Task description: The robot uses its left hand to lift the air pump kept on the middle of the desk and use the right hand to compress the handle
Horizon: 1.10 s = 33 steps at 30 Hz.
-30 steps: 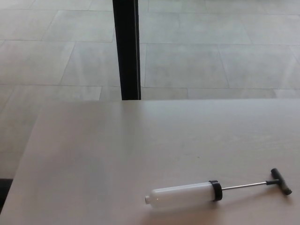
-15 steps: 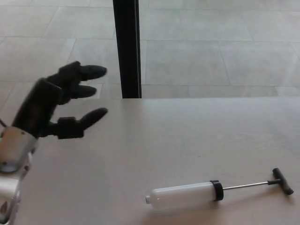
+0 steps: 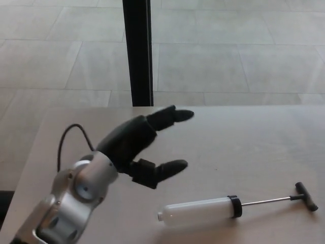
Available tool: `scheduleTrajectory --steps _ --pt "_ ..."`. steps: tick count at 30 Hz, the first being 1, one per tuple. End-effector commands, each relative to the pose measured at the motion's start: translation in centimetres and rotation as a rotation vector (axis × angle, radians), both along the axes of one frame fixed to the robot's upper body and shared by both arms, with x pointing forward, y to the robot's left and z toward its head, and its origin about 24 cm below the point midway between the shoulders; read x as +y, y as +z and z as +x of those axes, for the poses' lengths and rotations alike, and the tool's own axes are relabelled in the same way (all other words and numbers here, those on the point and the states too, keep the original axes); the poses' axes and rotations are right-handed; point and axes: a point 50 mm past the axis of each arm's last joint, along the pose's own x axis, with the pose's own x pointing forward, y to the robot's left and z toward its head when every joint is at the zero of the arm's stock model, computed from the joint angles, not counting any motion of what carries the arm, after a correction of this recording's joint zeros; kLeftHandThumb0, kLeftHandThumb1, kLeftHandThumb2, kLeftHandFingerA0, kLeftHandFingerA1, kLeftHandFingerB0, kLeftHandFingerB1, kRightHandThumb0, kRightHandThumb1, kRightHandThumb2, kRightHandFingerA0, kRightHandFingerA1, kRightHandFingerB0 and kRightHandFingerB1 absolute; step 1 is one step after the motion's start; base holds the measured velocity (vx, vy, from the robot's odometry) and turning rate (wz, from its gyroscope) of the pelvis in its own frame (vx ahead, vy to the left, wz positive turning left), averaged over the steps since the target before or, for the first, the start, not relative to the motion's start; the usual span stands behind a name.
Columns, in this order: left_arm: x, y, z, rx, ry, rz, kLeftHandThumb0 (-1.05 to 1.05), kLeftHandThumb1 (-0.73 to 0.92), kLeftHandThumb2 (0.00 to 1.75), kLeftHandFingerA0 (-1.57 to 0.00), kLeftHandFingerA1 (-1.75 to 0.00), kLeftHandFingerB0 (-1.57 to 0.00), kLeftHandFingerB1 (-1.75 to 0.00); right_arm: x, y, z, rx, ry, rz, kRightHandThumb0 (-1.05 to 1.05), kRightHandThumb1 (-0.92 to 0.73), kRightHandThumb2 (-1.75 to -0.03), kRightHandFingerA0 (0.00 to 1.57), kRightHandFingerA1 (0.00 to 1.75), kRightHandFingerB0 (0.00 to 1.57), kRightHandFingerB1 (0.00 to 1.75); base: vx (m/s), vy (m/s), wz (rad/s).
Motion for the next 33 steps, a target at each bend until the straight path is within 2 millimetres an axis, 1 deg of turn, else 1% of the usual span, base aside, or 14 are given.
scheduleTrajectory --steps 1,3,6,13,15,18,19,20,23,24,25,28,32,33 --pt "-7.0 -6.9 -4.2 0.034 -0.115 0.685 -0.93 0.6 1.05 -0.05 -0.43 -0.11 -0.4 2.5 1.2 1.1 0.004 0.05 -0.066 -0.78 -0.92 -0.78 0.38 0.45 0.34 0.37 0.0 0.0 0.0" --pt "-7.1 -7.5 -4.5 0.038 -0.107 0.689 -0.97 0.78 0.65 -0.02 -0.44 -0.14 -0.31 2.6 1.2 1.2 -0.001 0.051 -0.059 -0.79 -0.92 -0.75 0.4 0.45 0.36 0.37 0.0 0.0 0.0" --pt "-7.3 -8.3 -4.9 0.033 -0.109 0.749 -0.99 0.65 1.09 -0.01 -0.33 -0.09 -0.33 2.6 1.2 1.2 -0.004 0.051 -0.065 -0.8 -0.92 -0.76 0.41 0.46 0.38 0.38 0.0 0.0 0.0" --pt "-6.5 -10.0 -5.9 -0.032 -0.125 0.852 -0.95 0.8 0.65 0.0 -0.38 -0.14 -0.31 2.8 1.3 1.3 -0.015 0.058 -0.055 -0.81 -0.78 -0.95 0.36 0.51 0.38 0.47 0.0 0.0 0.0" --pt "-6.2 -10.1 -6.0 -0.051 -0.114 0.869 -0.92 0.61 1.05 0.0 -0.32 -0.1 -0.38 2.8 1.4 1.4 -0.017 0.057 -0.055 -0.81 -0.78 -0.95 0.36 0.51 0.38 0.47 0.0 0.0 0.0" --pt "-5.6 -10.4 -6.0 -0.089 -0.102 0.921 -0.97 0.79 0.66 0.0 -0.4 -0.15 -0.33 2.9 1.4 1.3 -0.016 0.056 -0.057 -0.8 -0.78 -0.95 0.36 0.51 0.39 0.47 0.0 0.0 0.0" --pt "-5.4 -10.5 -6.0 -0.101 -0.088 0.922 -0.92 0.59 1.03 -0.01 -0.34 -0.12 -0.43 2.9 1.4 1.3 -0.021 0.052 -0.052 -0.74 -0.92 -0.76 0.38 0.44 0.43 0.41 0.0 0.0 0.0" --pt "-5.2 -10.6 -6.0 -0.102 -0.077 0.922 -0.92 0.59 1.02 -0.01 -0.34 -0.13 -0.42 2.9 1.5 1.3 -0.024 0.048 -0.051 -0.74 -0.82 -1.2 0.33 0.54 0.38 0.53 0.0 0.0 0.0" --pt "-4.5 -10.7 -5.6 -0.106 -0.031 0.941 -0.96 0.79 0.65 0.0 -0.39 -0.15 -0.34 2.8 1.6 1.4 -0.023 0.031 -0.057 -0.75 -0.81 -1.2 0.36 0.55 0.4 0.53 0.0 0.0 0.0" --pt "-4.3 -10.7 -5.6 -0.115 -0.025 0.945 -0.91 0.61 1.05 0.0 -0.36 -0.08 -0.44 2.7 1.6 1.4 -0.025 0.025 -0.054 -0.77 -0.92 -0.72 0.44 0.43 0.49 0.4 0.0 0.0 0.0" --pt "-4.0 -10.7 -5.5 -0.131 -0.008 0.941 -0.92 0.79 0.64 0.0 -0.46 -0.19 -0.36 2.6 1.6 1.3 -0.029 0.018 -0.05 -0.77 -0.8 -1.19 0.35 0.54 0.42 0.54 0.0 0.0 0.0" --pt "-3.5 -10.5 -5.3 -0.153 0.026 0.89 -0.95 0.63 1.03 -0.04 -0.43 -0.17 -0.49 2.4 1.6 1.4 -0.031 0.021 -0.05 -0.78 -0.92 -0.77 0.39 0.44 0.47 0.42 0.0 0.0 0.0" --pt "-3.4 -10.8 -5.4 -0.201 0.073 0.859 -0.87 0.76 0.63 -0.09 -0.54 -0.29 -0.37 2.6 1.5 1.3 -0.035 0.017 -0.051 -0.83 -0.74 -0.95 0.4 0.51 0.45 0.49 0.0 0.0 0.0" --pt "-3.4 -10.9 -5.5 -0.218 0.084 0.848 -0.85 0.58 0.99 -0.07 -0.55 -0.21 -0.49 2.6 1.5 1.3 -0.036 0.018 -0.055 -0.83 -0.75 -0.96 0.4 0.51 0.46 0.49 0.0 0.0 0.0"
